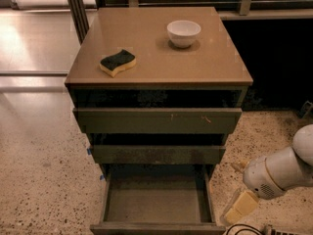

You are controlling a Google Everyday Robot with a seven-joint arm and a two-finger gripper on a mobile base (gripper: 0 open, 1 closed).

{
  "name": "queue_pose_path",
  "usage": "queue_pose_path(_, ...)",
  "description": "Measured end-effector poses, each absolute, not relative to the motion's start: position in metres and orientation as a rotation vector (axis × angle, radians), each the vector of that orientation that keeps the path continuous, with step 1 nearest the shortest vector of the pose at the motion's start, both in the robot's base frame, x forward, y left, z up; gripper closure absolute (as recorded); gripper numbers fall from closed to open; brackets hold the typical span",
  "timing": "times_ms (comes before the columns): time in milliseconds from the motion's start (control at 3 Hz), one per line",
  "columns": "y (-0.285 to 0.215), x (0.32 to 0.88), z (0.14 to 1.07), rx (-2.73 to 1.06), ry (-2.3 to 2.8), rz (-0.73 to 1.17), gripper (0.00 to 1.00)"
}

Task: Close bottom drawer

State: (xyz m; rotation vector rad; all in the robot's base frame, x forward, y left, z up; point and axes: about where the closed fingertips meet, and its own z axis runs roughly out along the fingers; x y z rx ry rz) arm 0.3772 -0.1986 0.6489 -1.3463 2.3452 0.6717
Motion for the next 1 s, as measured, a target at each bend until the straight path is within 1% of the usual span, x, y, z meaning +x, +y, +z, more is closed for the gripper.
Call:
queue_pose_path(333, -0.1952, 0.3738, 0.6282, -1.34, 2.347, 0.74, 0.16)
queue_pose_path(1000, -0.1952, 0.3738, 0.6282, -1.34, 2.347, 0.74, 0.63)
